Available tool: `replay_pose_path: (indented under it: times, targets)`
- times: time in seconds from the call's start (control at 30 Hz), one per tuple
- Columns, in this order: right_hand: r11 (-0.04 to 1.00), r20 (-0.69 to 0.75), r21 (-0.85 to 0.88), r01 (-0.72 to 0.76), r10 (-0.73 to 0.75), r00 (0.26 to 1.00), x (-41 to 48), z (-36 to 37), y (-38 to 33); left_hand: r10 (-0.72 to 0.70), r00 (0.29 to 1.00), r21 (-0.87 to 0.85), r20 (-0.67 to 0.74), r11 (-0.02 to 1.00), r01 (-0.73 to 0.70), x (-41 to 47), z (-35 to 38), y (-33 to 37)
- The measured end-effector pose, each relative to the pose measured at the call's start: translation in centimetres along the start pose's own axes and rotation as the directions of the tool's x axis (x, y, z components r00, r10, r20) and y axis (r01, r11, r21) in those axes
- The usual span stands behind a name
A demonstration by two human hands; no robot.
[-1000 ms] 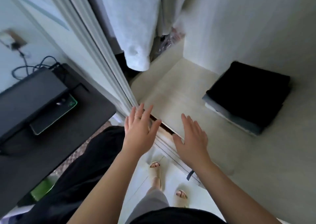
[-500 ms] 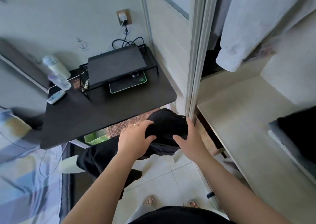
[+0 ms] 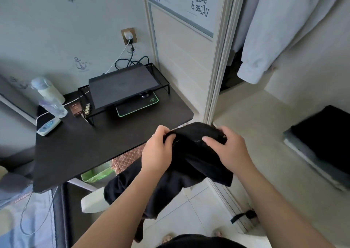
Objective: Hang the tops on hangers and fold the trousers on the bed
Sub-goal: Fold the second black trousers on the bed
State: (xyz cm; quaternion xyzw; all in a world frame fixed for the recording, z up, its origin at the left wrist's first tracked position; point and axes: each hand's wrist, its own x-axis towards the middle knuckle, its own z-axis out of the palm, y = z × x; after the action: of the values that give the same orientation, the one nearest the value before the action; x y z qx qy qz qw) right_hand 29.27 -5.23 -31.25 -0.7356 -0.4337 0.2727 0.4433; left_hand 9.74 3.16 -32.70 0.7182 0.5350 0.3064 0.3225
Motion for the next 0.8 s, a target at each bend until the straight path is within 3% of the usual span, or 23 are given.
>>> replay_pose_path:
  times: [0.17, 0.3, 0.43, 0.63, 0.8]
  targets:
    - [0.99, 0.097, 0.104, 0.095, -0.105, 0.99, -0.8, 2.2, -7.9, 0.035, 0.99, -0.161, -0.136, 0.985, -0.057, -0.7, -6.7, -0.8]
    - [0.964, 0.233, 0.212, 0.159, -0.208, 0.95, -1.5, 5.4, -12.4, -0.041, 0.967, -0.192, -0.252, 0.981, -0.008, -2.4, -12.8, -2.6]
    - [0.932, 0.431, 0.211, 0.295, -0.36, 0.827, -1.8, 9.4, -15.9, -0.145, 0.907, -0.206, -0.395, 0.976, 0.067, -6.8, -18.5, -4.8]
    - [0.882, 0.692, 0.259, 0.394, -0.454, 0.561, -5.2, 18.0, -20.2, -0.34, 0.695, -0.265, -0.633, 0.939, 0.218, -16.3, -23.9, -8.8]
    - [0.83, 0.808, 0.392, 0.398, -0.517, 0.282, -12.1, 24.3, -23.0, -0.431, 0.415, -0.331, -0.801, 0.897, 0.292, -24.6, -27.8, -10.5]
